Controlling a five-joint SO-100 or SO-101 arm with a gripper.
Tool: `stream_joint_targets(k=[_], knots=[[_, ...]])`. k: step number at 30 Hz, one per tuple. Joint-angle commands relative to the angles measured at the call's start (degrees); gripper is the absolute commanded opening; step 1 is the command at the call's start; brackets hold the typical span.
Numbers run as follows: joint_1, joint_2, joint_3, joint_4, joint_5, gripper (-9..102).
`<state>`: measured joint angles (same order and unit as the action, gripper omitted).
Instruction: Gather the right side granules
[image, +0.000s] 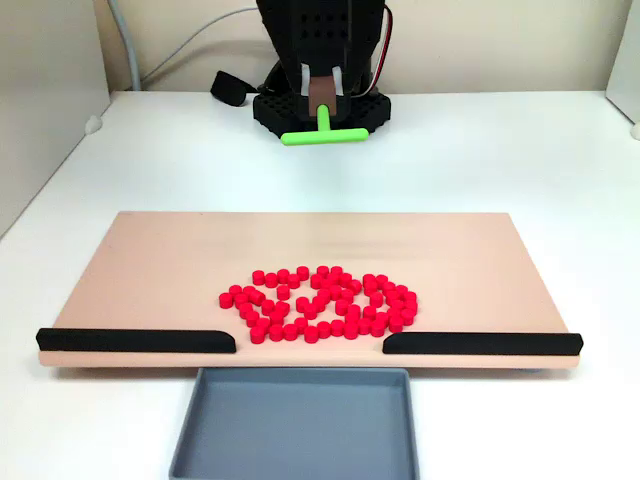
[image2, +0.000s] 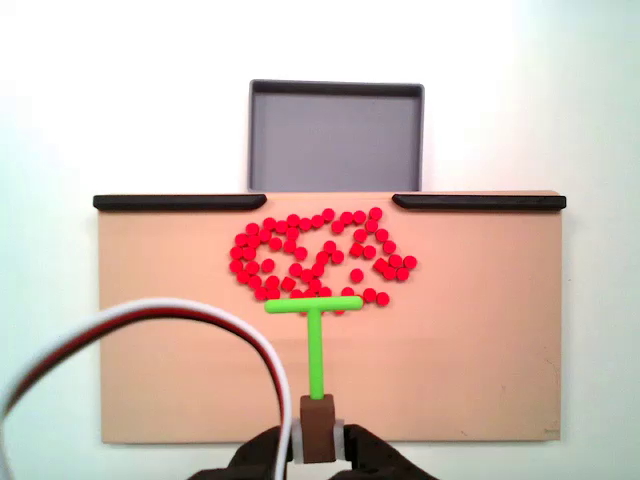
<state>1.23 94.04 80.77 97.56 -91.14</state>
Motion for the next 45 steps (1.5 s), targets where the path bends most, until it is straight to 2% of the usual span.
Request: stream_joint_targets(k=[1, 45], knots=[[0.53, 0.44, -1.41, -1.93, -2.90, 0], [0.09, 0.53, -1.41, -1.93, -4.22, 0]])
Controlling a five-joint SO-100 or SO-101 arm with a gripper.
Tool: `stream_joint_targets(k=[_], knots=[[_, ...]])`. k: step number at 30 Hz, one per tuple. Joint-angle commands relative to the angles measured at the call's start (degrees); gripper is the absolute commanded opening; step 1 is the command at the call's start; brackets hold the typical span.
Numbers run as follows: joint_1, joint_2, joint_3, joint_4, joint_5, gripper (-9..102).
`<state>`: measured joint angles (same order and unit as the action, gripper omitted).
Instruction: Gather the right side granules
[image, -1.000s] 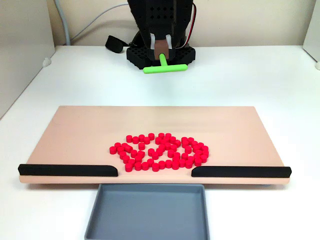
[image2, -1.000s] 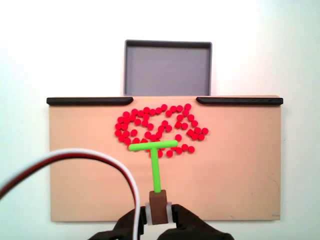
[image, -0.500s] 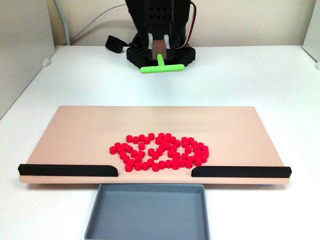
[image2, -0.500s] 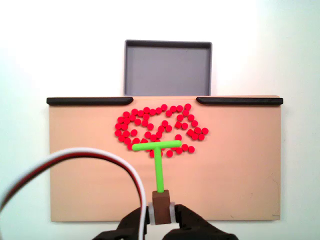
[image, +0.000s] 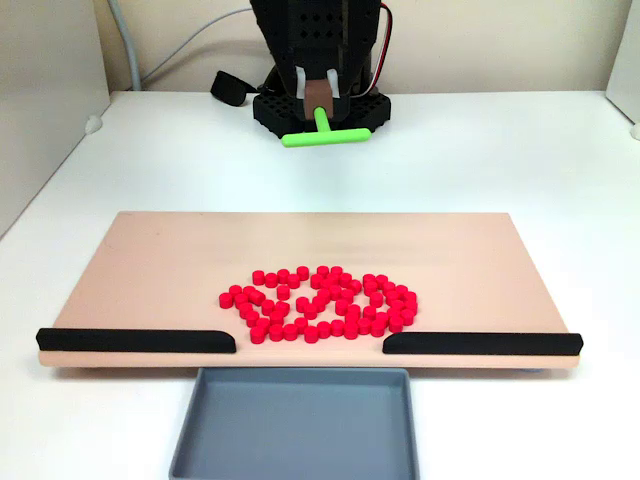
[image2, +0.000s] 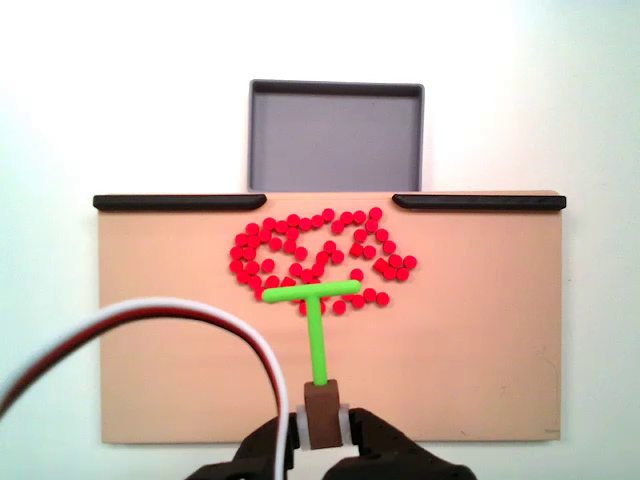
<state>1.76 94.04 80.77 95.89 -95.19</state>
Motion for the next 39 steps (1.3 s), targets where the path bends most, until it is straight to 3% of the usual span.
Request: stream_joint_targets(k=[1, 28, 33, 39], knots=[[-0.44, 0.53, -1.41, -0.26, -0.09, 0], [1.76, -0.88, -1.41, -0.26, -5.01, 0], [3.34, -0.53, -1.41, -0.26, -10.55, 0], [9.40, -3.08, -1.58, -0.26, -29.88, 0]])
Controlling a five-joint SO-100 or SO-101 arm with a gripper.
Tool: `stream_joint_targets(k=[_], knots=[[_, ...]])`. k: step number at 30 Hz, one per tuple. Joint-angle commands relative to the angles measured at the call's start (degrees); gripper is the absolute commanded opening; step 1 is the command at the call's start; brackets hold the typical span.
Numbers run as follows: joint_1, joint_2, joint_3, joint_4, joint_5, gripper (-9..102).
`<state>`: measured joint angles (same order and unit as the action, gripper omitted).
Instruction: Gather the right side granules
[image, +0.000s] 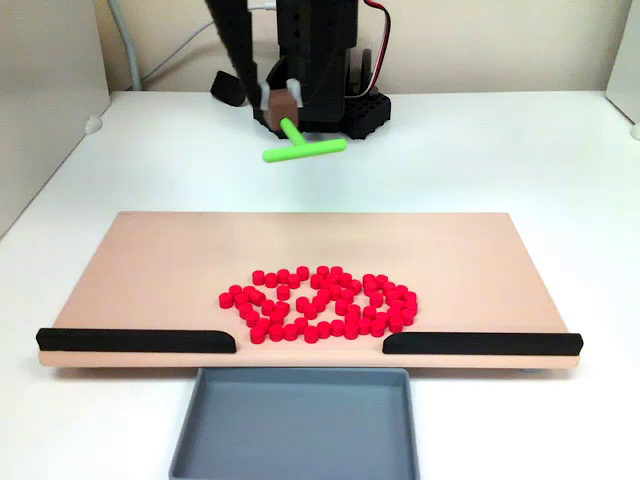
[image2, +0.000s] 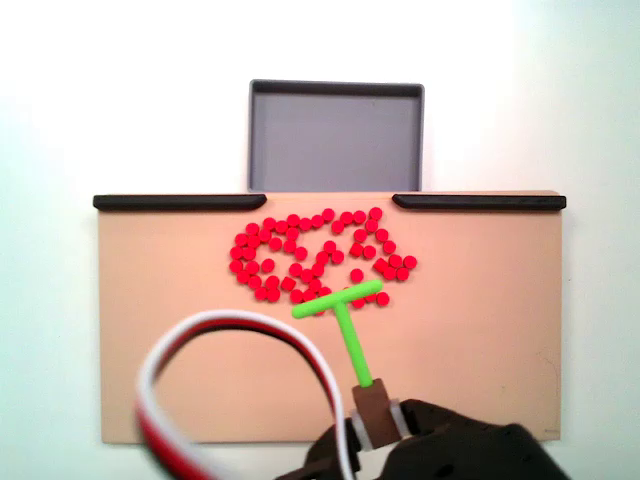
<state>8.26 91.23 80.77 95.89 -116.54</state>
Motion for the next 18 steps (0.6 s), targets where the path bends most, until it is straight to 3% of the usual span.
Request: stream_joint_targets(k=[1, 11, 18], knots=[[3.96, -0.70, -1.67, -0.26, -11.87, 0], [11.25, -1.58, -2.46, 0.35, -44.30, 0], [13.80, -4.75, -2.37, 0.44, -61.79, 0]])
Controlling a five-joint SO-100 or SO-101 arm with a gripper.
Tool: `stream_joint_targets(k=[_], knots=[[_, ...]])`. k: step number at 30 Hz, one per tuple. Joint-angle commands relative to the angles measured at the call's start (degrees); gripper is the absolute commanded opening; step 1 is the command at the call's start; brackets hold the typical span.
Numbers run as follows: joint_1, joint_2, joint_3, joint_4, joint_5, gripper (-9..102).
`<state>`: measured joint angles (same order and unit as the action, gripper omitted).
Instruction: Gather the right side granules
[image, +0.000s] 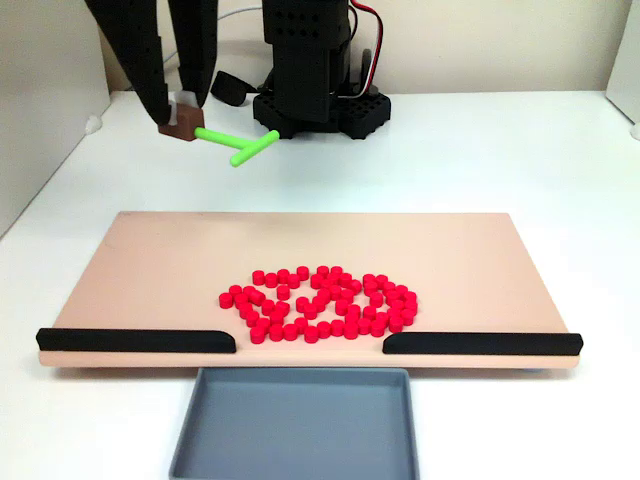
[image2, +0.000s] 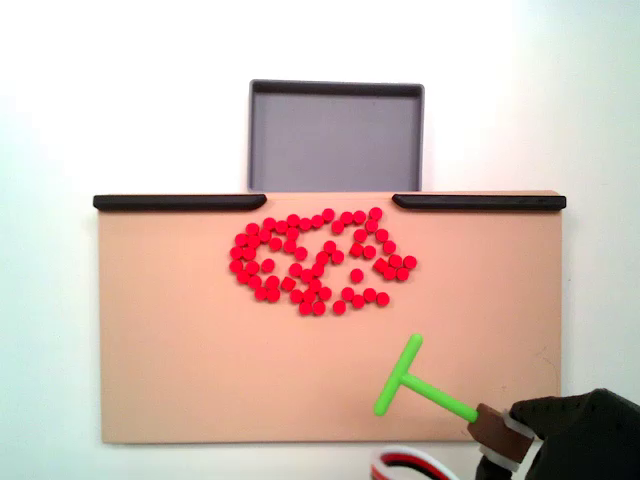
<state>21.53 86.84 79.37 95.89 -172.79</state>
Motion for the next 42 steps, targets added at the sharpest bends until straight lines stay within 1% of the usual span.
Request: stream_joint_targets(k=[1, 11, 14, 26, 33, 42], knots=[[0.62, -0.88, -0.97, 0.00, -6.86, 0], [5.36, -5.98, -5.80, -0.35, -21.27, 0], [5.10, -6.24, -5.89, -4.48, -21.53, 0], [6.33, -11.16, -7.29, -4.57, -30.76, 0], [6.33, -13.97, -7.73, -8.44, -35.07, 0], [5.89, -19.95, -13.80, -8.53, -38.50, 0]])
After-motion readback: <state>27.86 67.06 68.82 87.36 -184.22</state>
